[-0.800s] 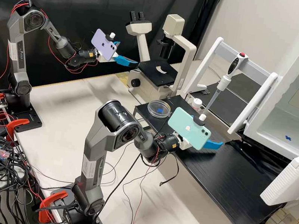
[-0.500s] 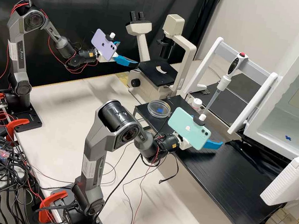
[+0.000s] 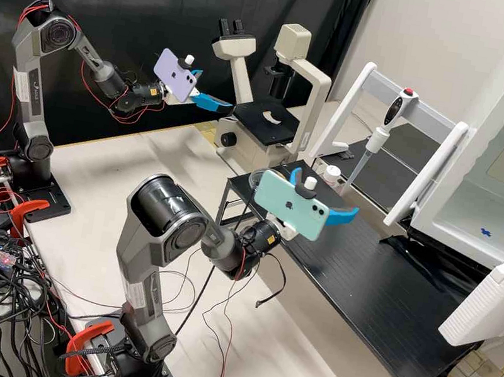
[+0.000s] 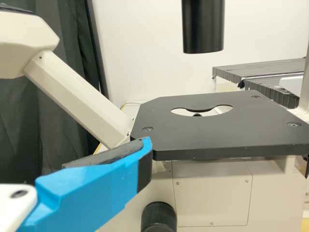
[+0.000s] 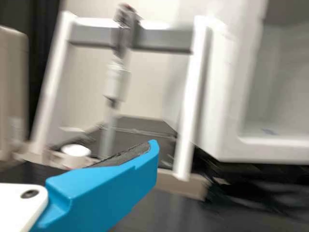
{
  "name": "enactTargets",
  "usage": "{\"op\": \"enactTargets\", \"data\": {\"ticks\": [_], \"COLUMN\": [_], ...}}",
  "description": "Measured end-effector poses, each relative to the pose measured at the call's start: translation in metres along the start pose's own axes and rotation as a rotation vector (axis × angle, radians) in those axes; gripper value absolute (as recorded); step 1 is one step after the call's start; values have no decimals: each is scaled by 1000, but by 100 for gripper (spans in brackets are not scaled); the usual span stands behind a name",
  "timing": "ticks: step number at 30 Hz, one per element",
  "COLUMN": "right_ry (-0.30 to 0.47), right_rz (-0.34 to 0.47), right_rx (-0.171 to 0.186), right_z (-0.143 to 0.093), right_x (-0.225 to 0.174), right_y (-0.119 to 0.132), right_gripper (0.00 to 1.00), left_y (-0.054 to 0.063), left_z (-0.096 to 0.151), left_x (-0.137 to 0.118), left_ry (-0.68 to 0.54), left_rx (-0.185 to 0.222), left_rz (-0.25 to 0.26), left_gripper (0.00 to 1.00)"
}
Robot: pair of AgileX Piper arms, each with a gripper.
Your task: Move the petri dish to the incubator
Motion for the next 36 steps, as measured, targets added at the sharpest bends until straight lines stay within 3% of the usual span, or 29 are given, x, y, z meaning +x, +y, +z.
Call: {"op": "enactTargets", "data": {"ticks": [6,15,23,28,29,36], "right_ry": [108,119,111,104,101,81], "right_rz": [-117,-264,-356,-385,-385,-381], "right_rx": [-5,0,63,83,87,99], "right_z": [-18,-12,-5,-1,-1,2], "right_x": [-6,-4,-2,3,5,14], "right_y": [-24,-55,-71,-73,-73,-68], "right_gripper": [100,100,100,100,0,0], "left_y": [0,0,0,0,0,0], "left_z": [0,0,0,0,0,0], "left_x": [0,0,0,0,0,0], "left_ry": [0,0,0,0,0,0], "left_rx": [0,0,0,0,0,0], "left_rz": [0,0,0,0,0,0], "left_gripper": [100,100,100,100,100,100]}}
